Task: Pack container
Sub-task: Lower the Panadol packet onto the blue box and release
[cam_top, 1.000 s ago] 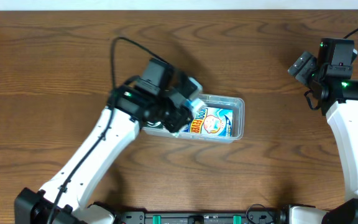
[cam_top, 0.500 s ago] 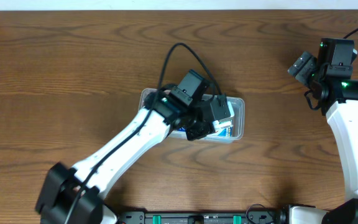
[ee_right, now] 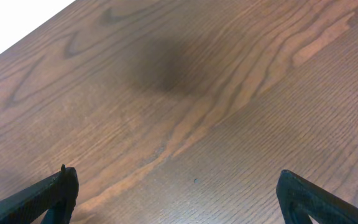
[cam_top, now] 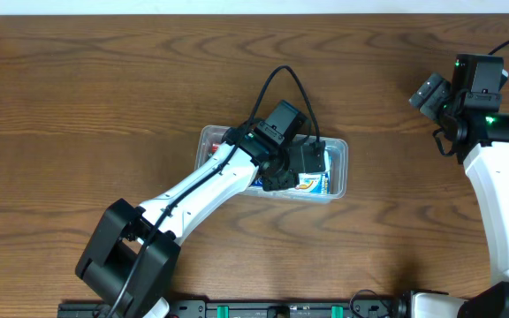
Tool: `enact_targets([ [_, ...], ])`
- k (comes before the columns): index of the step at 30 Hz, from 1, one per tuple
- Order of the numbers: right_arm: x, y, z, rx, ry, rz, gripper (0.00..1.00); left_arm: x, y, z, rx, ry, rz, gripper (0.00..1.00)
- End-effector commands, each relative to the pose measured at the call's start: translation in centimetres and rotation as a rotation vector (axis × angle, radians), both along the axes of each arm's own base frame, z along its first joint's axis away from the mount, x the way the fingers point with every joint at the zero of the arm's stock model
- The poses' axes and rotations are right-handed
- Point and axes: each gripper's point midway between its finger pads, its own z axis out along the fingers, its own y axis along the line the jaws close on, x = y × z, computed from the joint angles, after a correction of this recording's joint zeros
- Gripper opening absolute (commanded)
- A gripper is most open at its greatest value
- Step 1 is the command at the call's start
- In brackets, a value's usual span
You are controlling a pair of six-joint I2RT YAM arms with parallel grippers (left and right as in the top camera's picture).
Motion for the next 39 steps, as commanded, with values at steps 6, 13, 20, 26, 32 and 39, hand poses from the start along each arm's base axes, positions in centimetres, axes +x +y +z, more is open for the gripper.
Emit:
enact_targets([
  [6, -0.1, -0.3, 0.0, -0.012, 0.004, 0.000, 0.99, -0.4, -1.1, 0.3, -0.049, 0.008, -0.061, 0.43],
  [13, -0.1, -0.3, 0.0, -0.012, 0.004, 0.001, 0.99, -0.9, -1.5, -0.1, -0.066, 0.040, -0.074, 0.43],
  [20, -0.1, -0.3, 0.1, -0.012, 0.004, 0.000, 0.99, -0.9, -1.6, -0.9, -0.058, 0.057, -0.075, 0.43],
  [26, -0.1, -0.3, 0.0, -0.012, 0.004, 0.000, 0.99, -1.0, -2.2, -1.1, -0.087, 0.069, -0.088, 0.43],
  [32, -0.1, -0.3, 0.0, -0.012, 0.004, 0.000, 0.99, -0.9, -2.4, -1.8, -0.086, 0.077, -0.089, 0.43],
  [39, -0.1, -0.3, 0.0, -0.012, 0.004, 0.001, 0.99, -0.9, -2.3, -3.0, -0.068, 0.099, -0.087, 0.43],
])
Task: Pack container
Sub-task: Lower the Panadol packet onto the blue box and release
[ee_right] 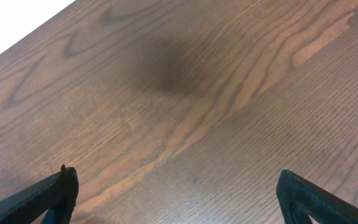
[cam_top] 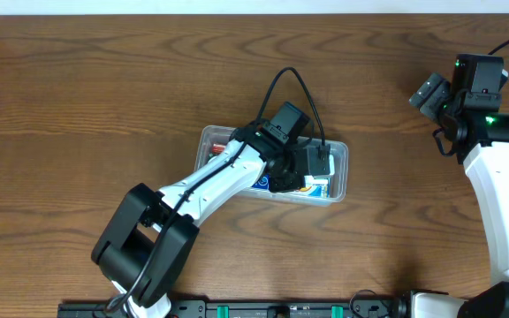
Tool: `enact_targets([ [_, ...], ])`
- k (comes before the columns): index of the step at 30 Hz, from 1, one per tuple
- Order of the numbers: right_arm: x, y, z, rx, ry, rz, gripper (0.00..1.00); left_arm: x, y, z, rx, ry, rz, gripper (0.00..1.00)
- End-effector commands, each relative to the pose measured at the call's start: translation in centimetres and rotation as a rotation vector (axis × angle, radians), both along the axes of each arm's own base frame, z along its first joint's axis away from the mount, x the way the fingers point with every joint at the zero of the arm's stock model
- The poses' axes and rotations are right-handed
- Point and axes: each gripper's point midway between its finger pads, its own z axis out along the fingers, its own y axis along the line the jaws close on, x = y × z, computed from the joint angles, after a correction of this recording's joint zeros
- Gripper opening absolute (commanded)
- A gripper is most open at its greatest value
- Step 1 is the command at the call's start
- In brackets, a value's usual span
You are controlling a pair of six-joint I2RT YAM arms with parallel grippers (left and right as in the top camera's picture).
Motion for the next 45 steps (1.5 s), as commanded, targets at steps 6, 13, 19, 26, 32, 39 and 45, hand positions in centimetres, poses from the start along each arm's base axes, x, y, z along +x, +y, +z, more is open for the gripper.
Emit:
enact_targets([
  [6, -0.1, -0.3, 0.0, -0.012, 0.004, 0.000, 0.99, 0.0, -0.6, -0.3, -0.018, 0.003, -0.022, 0.43],
  [13, -0.1, -0.3, 0.0, -0.012, 0.004, 0.000, 0.99, 0.2, -0.7, -0.2, -0.024, -0.004, -0.022, 0.43],
  [19, -0.1, -0.3, 0.0, -0.012, 0.004, 0.000, 0.99, 0.5, -1.0, -0.1, -0.035, -0.018, -0.022, 0.43],
  [26, -0.1, -0.3, 0.0, -0.012, 0.004, 0.000, 0.99, 0.5, -1.0, -0.1, -0.035, -0.018, -0.022, 0.44],
  [32, -0.1, -0.3, 0.0, -0.012, 0.004, 0.000, 0.99, 0.5, -1.0, -0.1, -0.035, -0.019, -0.022, 0.52],
  [39, -0.1, -0.3, 0.0, -0.012, 0.004, 0.001, 0.99, 0.5, -1.0, -0.1, -0.036, -0.019, -0.022, 0.52],
  [45, -0.1, -0.3, 0.0, -0.012, 0.004, 0.000, 0.99, 0.9, -1.3, 0.1, -0.048, -0.034, -0.022, 0.52],
])
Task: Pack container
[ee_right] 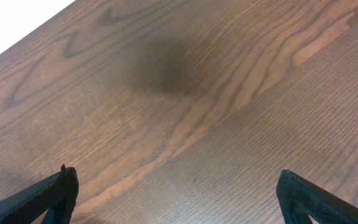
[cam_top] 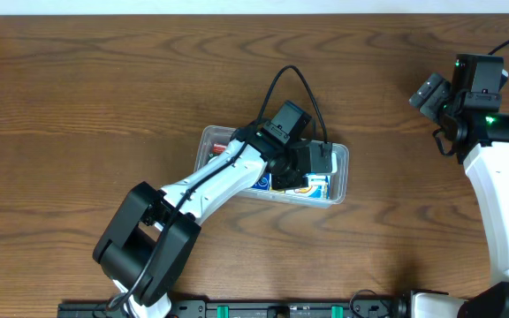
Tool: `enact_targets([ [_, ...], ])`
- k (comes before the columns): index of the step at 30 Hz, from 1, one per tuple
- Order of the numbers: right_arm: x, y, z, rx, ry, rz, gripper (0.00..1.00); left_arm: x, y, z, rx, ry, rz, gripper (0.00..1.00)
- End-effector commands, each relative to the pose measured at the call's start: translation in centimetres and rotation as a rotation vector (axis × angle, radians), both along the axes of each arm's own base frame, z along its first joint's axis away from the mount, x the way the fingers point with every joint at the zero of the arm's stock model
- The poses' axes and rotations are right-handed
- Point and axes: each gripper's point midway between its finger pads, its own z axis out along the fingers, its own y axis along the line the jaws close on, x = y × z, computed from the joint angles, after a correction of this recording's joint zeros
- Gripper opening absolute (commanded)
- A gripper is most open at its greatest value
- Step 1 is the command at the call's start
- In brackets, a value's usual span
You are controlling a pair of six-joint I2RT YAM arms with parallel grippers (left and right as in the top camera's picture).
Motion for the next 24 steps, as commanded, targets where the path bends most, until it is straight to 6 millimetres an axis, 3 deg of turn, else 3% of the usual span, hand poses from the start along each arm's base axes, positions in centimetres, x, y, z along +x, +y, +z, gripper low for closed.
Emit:
enact_targets([
  [1, -0.1, -0.3, 0.0, -0.012, 0.004, 0.000, 0.99, 0.1, -0.5, 0.0, -0.015, -0.007, -0.019, 0.52],
  [5, -0.1, -0.3, 0.0, -0.012, 0.004, 0.000, 0.99, 0.7, -0.9, 1.8, -0.054, -0.054, -0.018, 0.52],
  [10, -0.1, -0.3, 0.1, -0.012, 0.004, 0.001, 0.99, 0.7, -1.0, 6.3, -0.123, -0.123, -0.002, 0.53],
  [15, -0.1, -0.3, 0.0, -0.012, 0.004, 0.000, 0.99, -0.4, -0.1, 12.8, -0.227, -0.168, 0.075, 0.70],
  [16, -0.1, -0.3, 0.0, -0.012, 0.004, 0.000, 0.99, -0.9, 0.3, 14.5, -0.259, -0.176, 0.100, 0.80],
  [17, -0.1, -0.3, 0.0, -0.012, 0.004, 0.000, 0.99, -1.2, 0.6, 16.1, -0.290, -0.187, 0.121, 1.00],
  [21, -0.1, -0.3, 0.0, -0.012, 0.004, 0.000, 0.99, -3.3, 2.4, 22.1, -0.402, -0.251, 0.163, 0.98],
  [24, -0.1, -0.3, 0.0, -0.012, 0.004, 0.000, 0.99, -4.1, 5.0, 24.8, -0.402, -0.342, 0.218, 0.98],
])
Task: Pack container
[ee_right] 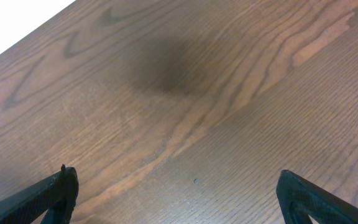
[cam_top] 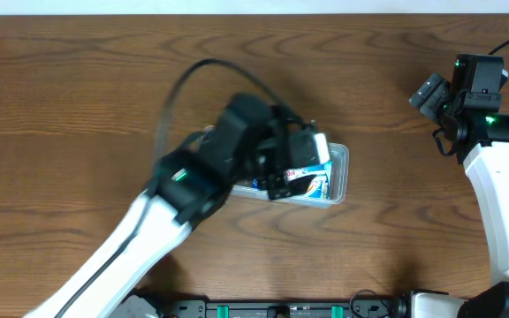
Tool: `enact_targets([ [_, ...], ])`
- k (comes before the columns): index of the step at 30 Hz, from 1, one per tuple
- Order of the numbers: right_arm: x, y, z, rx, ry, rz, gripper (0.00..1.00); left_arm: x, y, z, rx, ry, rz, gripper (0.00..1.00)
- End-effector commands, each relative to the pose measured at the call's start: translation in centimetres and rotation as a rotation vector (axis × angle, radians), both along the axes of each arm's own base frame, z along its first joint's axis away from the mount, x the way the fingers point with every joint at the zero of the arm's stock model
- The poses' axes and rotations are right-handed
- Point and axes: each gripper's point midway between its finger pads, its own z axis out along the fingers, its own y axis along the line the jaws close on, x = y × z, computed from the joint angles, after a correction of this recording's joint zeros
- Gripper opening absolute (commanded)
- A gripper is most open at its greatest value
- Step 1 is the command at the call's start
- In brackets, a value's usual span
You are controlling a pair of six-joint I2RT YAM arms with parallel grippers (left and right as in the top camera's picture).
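Observation:
A clear plastic container (cam_top: 340,179) lies mid-table with blue and white packets (cam_top: 313,185) inside. My left arm (cam_top: 197,172) is raised toward the camera and blurred, covering the container's left half. My left gripper (cam_top: 300,157) hangs over the container. A small white shape (cam_top: 322,145) shows at its tip, and I cannot tell whether it is held. My right gripper (ee_right: 176,193) is open over bare wood at the far right, and the overhead view also shows the right gripper (cam_top: 428,91), with nothing between its fingers (ee_right: 58,193).
The brown wooden table (cam_top: 78,88) stretches round the container. The table's far edge (ee_right: 17,37) shows in the right wrist view. A black cable (cam_top: 179,84) loops above the left arm.
My left arm has risen from the container and now sits higher, larger and blurred in the overhead view. Its gripper is above the container rather than down in it. The right arm is unchanged.
My left gripper was down inside the container over the packets at all three earlier moments, shifting slightly toward the right end. Now it is lifted above the container. The right gripper stayed open over bare table throughout.

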Motion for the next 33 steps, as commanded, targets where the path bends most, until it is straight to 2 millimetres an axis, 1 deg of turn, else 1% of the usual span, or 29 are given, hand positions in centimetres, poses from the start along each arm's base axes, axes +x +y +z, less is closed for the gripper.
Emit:
enact_targets([
  [1, -0.1, -0.3, 0.0, -0.012, 0.004, 0.001, 0.99, -0.2, 2.9, 3.0, -0.016, -0.073, 0.131, 0.98],
  [4, -0.1, -0.3, 0.0, -0.012, 0.004, 0.001, 0.99, -0.1, 6.8, 4.2, 0.044, -0.150, 0.281, 0.98],
  [7, -0.1, -0.3, 0.0, -0.012, 0.004, 0.000, 0.99, -1.0, 9.9, 4.2, 0.112, -0.167, 0.366, 0.98],
  [8, -0.1, -0.3, 0.0, -0.012, 0.004, 0.000, 0.99, -1.4, 11.3, 3.9, 0.149, -0.170, 0.402, 0.98],
  [10, -0.1, -0.3, 0.0, -0.012, 0.004, 0.000, 0.99, -2.6, 13.7, 2.8, 0.234, -0.150, 0.445, 0.98],
  [11, -0.1, -0.3, 0.0, -0.012, 0.004, 0.001, 0.99, -3.6, 14.8, 2.1, 0.278, -0.127, 0.449, 0.98],
  [14, -0.1, -0.3, 0.0, -0.012, 0.004, 0.000, 0.99, -7.3, 18.0, -0.9, 0.411, 0.007, 0.447, 0.98],
  [16, -0.1, -0.3, 0.0, -0.012, 0.004, 0.000, 0.99, -8.8, 19.2, -1.9, 0.408, 0.105, 0.518, 0.98],
  [19, -0.1, -0.3, 0.0, -0.012, 0.004, 0.000, 0.99, -9.6, 20.0, -2.3, 0.377, 0.164, 0.586, 0.98],
  [21, -0.1, -0.3, 0.0, -0.012, 0.004, 0.000, 0.99, -9.4, 20.0, -2.1, 0.329, 0.159, 0.608, 0.98],
  [24, -0.1, -0.3, 0.0, -0.012, 0.004, 0.000, 0.99, -8.3, 20.3, -2.1, 0.218, 0.147, 0.668, 0.98],
  [28, -0.1, -0.3, 0.0, -0.012, 0.004, 0.000, 0.99, -5.8, 21.1, -2.6, 0.039, 0.105, 0.773, 0.98],
  [31, -0.1, -0.3, 0.0, -0.012, 0.004, 0.001, 0.99, -3.6, 21.7, -2.7, -0.102, 0.023, 0.822, 0.98],
  [33, -0.1, -0.3, 0.0, -0.012, 0.004, 0.001, 0.99, -2.4, 22.2, -3.1, -0.184, -0.037, 0.839, 0.98],
])
